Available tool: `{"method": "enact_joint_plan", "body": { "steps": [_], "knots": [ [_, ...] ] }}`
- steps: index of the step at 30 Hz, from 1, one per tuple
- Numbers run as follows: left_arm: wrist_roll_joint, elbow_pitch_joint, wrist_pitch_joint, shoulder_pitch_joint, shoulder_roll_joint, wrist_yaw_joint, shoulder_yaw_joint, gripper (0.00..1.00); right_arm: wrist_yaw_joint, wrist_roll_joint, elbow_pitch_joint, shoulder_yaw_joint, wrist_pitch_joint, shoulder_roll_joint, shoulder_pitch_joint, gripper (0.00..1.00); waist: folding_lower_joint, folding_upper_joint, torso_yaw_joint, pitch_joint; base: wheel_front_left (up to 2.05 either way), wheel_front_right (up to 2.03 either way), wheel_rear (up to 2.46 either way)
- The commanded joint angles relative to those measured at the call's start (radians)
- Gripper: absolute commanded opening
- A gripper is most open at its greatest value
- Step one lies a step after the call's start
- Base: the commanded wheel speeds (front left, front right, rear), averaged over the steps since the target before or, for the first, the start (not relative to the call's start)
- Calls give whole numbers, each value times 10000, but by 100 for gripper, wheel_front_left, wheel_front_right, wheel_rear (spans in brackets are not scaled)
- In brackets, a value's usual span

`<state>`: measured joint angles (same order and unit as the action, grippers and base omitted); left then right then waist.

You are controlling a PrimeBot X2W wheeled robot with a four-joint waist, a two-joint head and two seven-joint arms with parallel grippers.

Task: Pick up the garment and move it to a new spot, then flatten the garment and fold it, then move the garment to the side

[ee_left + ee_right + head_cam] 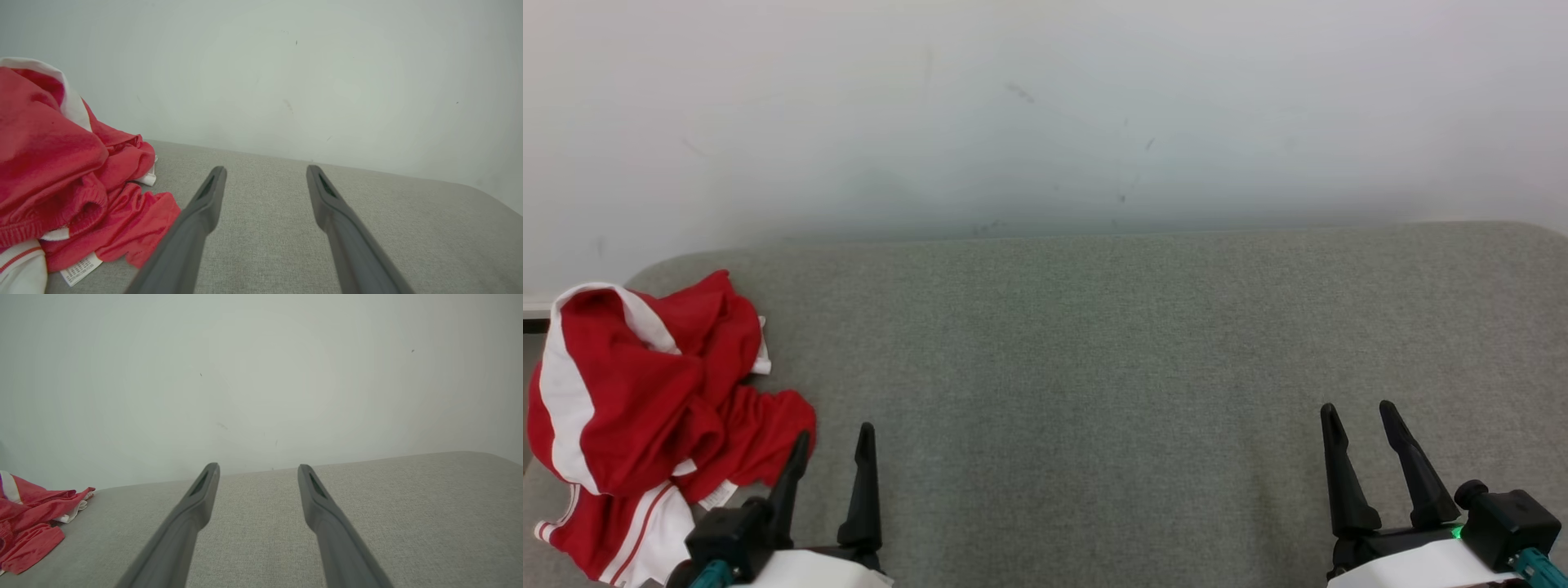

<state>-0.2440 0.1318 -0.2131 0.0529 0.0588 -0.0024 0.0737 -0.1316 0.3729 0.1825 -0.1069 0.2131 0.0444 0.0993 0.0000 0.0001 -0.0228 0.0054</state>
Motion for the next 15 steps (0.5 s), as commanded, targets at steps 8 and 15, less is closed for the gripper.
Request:
{"method": "enact_joint_plan", "body": {
  "steps": [8, 15],
  "knots": [
    [800, -61, -252, 14, -5, -21, -136, 100, 15, -674, -25, -165, 250, 86, -33, 100, 0, -1, 10, 1, 0, 0, 0],
    [1284, -18, -393, 34, -26, -31, -203, 100, 16, -1056, -15, -289, 393, 92, 31, 100, 0, -1, 13, 17, 0, 0, 0]
  ]
}}
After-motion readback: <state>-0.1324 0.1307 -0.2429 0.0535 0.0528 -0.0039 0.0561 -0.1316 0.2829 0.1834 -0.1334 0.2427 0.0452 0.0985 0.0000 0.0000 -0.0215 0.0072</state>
